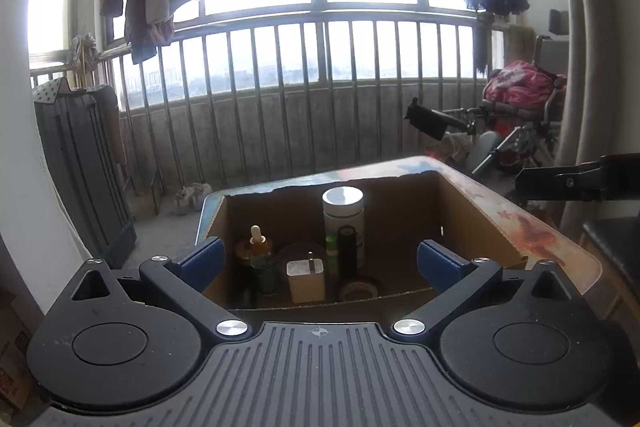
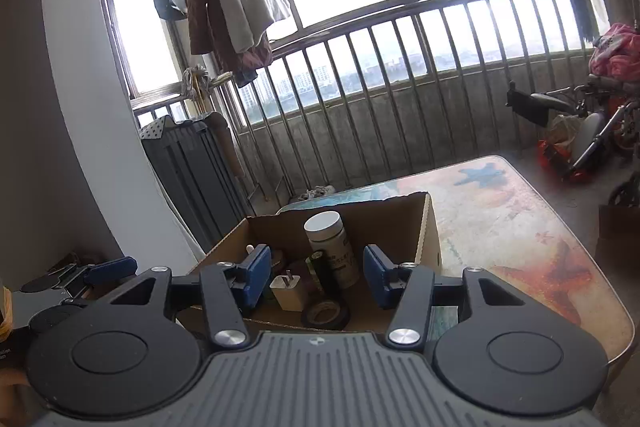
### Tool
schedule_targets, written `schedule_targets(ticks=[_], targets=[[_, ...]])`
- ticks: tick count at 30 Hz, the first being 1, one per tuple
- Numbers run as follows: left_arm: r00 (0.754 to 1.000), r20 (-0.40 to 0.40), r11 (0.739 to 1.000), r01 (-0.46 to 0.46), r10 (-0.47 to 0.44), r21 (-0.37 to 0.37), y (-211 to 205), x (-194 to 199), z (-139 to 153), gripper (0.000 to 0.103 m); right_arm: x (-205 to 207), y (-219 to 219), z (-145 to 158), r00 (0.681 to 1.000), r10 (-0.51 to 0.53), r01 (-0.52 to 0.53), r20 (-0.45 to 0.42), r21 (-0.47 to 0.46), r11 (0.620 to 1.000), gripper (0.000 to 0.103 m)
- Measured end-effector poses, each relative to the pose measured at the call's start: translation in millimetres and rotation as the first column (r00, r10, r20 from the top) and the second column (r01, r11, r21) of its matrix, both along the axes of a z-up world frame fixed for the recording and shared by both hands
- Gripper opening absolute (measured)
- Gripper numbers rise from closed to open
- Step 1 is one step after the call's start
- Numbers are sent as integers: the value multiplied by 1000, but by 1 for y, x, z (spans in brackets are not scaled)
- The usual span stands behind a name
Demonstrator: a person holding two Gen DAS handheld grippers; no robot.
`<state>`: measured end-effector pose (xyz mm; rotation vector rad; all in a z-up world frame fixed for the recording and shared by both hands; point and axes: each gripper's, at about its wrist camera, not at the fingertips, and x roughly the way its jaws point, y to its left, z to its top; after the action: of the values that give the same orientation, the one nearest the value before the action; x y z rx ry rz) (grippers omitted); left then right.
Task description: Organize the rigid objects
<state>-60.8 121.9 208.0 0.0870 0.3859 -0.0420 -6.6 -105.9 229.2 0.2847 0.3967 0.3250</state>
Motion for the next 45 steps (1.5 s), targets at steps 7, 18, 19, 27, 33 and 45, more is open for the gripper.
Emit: schedule_targets(ticks=[7,18,19,27,33,45], targets=[[995,-40,993,-93,96,70,0,4,1,103,4,1,-6,1000,1,-1,-23,-1,1000,57],[993,-84,991,-73,83,112,-5,-1,-1,103,10,7,-11,999,36,-35,-41,10,999,58],[993,-86,991,-72,82,110,-5,-1,-1,103,10,9,-11,998,39,-39,-43,6,999,58],[994,-87,990,-61,72,127,-12,-1,-1,103,6,12,-11,998,42,-42,-46,-18,999,58],[995,-81,990,-52,63,133,-18,-1,-1,103,6,7,-11,998,26,-27,-53,-14,1000,59],[993,-81,989,-69,80,129,-19,0,-2,103,5,6,-14,998,22,-23,-66,-9,1000,59]])
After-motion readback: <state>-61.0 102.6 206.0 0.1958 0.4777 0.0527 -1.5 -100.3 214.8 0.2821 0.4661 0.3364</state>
